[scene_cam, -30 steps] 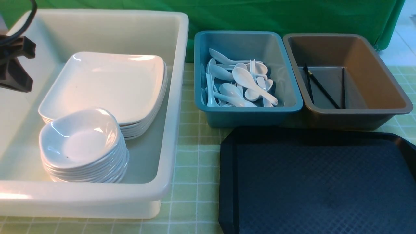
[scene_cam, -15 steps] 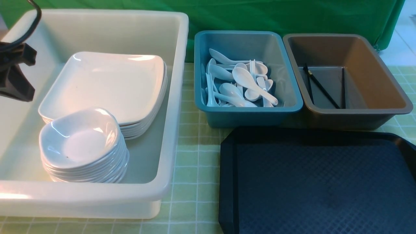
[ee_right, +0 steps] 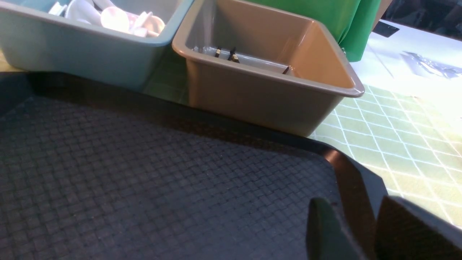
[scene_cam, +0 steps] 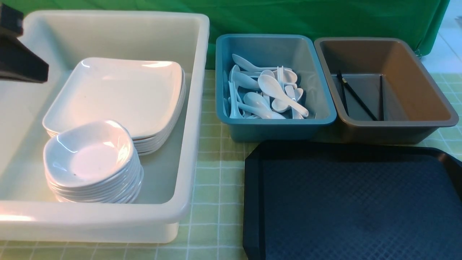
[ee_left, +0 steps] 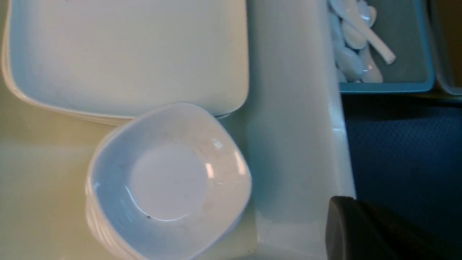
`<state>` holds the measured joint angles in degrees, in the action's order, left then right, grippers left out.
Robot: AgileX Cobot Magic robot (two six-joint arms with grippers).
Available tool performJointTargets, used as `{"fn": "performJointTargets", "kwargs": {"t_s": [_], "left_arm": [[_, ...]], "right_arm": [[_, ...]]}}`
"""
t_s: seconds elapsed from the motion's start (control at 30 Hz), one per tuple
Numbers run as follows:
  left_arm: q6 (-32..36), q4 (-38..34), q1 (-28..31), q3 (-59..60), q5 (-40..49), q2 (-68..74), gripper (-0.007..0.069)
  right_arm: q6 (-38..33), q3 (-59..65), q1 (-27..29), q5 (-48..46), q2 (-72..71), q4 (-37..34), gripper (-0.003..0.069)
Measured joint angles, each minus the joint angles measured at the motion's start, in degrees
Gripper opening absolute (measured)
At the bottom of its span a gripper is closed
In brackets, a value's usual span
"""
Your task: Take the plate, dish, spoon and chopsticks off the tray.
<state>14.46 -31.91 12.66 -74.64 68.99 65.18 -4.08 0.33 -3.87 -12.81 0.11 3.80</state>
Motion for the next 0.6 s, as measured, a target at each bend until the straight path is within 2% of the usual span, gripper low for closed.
{"fn": "performJointTargets", "kwargs": {"t_s": [0.13, 0.37, 0.47, 0.6], "left_arm": [[1.93, -3.65, 0.0, 8.2, -2.13, -10.42, -0.001], [2.94, -5.59, 0.0, 26.06, -8.42, -32.56, -0.001], [2.94, -8.32, 0.0, 35.07, -16.84, -42.95, -0.001], [2.94, -9.37, 0.0, 42.23, -26.01, -49.77, -0.001]], "right_arm": [[0.0, 0.0, 0.0, 0.0, 0.0, 0.0, 0.0216], [0.0, 0.0, 0.0, 0.0, 0.0, 0.0, 0.0229], [0.0, 0.0, 0.0, 0.0, 0.0, 0.0, 0.023], [0.0, 0.0, 0.0, 0.0, 0.0, 0.0, 0.023]]}}
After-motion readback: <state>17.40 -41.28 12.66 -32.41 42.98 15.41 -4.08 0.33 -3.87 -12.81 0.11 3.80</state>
